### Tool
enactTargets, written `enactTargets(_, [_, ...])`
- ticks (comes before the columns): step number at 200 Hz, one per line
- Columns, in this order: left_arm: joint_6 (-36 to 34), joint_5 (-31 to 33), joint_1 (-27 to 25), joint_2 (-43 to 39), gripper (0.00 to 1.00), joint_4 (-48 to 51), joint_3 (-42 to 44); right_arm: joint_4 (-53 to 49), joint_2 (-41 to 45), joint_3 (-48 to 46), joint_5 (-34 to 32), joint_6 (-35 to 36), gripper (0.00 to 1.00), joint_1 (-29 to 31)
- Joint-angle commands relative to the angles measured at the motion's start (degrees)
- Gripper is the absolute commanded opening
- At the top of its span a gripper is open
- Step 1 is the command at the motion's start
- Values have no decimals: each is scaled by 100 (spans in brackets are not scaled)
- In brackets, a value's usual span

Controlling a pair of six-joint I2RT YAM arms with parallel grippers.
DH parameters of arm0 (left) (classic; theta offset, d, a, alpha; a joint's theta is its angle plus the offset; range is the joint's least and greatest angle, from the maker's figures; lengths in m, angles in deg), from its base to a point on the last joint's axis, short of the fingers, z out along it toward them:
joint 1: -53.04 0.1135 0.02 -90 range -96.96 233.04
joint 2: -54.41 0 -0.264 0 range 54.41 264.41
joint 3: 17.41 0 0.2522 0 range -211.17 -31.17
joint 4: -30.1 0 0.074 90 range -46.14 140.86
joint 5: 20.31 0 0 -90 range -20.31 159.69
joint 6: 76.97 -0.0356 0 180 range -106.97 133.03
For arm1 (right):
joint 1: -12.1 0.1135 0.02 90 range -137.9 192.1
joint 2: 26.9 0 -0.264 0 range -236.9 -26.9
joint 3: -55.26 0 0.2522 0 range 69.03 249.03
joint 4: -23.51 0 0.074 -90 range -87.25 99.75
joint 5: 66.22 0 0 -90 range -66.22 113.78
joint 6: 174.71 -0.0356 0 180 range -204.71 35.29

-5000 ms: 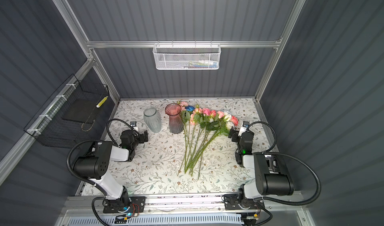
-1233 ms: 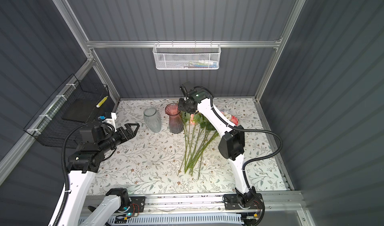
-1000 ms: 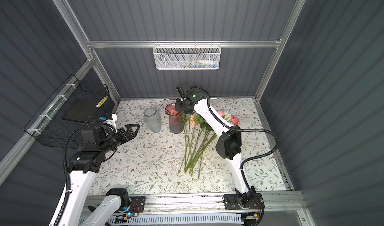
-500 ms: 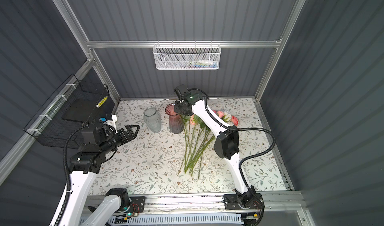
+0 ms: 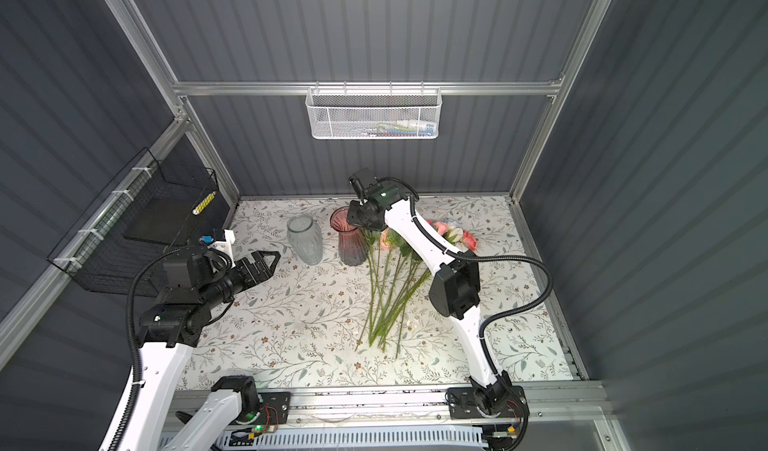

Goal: Arrange the flowers into the vase
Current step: 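Close the right gripper on the pink vase's rim, then carry the pink vase nearer the robot while the left gripper reaches the roses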

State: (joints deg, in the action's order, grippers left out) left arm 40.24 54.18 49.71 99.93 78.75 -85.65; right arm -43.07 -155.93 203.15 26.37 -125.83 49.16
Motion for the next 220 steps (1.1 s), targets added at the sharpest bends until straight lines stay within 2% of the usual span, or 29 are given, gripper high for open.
enactTargets(1, [-87,-89,-27,51,96,114,-197,192,385,-18,-23,47,0,3])
enactTargets(138, [-75,-561,-34,779,92,-128,-808,334,1229,-202,255,372,0,-2])
enactTargets(187, [83,-643,-36,1026,90,-432,-933,9,1639,-198,207,528,0,-108])
enactTargets(220, [138,-502,-360,1165,88,-680,-1094,-370,2305,-563,64,720,0,-303])
